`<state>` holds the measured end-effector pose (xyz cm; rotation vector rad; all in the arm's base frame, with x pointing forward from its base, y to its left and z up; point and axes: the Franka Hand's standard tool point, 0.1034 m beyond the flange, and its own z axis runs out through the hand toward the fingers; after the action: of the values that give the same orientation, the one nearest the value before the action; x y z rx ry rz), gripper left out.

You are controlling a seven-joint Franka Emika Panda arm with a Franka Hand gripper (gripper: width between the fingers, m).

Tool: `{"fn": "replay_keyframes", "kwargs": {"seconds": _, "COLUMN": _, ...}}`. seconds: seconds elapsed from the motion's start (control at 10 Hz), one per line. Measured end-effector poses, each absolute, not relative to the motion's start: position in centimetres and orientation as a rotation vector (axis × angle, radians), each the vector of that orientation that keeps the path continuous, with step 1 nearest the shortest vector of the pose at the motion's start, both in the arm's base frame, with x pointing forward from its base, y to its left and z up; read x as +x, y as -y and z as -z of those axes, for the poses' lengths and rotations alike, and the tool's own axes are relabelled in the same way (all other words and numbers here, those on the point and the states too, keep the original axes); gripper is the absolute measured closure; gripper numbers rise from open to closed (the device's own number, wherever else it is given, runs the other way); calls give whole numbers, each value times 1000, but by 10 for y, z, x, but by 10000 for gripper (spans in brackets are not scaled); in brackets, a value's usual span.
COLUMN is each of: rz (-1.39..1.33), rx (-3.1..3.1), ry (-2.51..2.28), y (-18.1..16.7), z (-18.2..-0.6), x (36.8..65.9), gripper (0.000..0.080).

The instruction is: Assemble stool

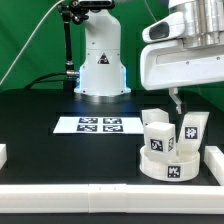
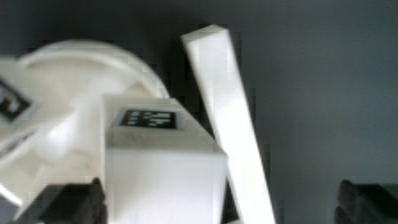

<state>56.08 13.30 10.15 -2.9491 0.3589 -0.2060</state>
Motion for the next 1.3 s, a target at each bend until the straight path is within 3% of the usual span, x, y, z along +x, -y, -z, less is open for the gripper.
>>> {"fn": "replay_keyframes", "kwargs": {"seconds": 0.4, "rz": 263, "rx": -3025, "ry": 222, "y": -126, "z": -100, "x": 561, "gripper": 150}}
{"fn": "replay_keyframes", "kwargs": {"seconds": 1.3, "rz": 244, "rx": -2985, "ry": 968, "y": -125, "z": -89, "x": 560, "gripper": 150}}
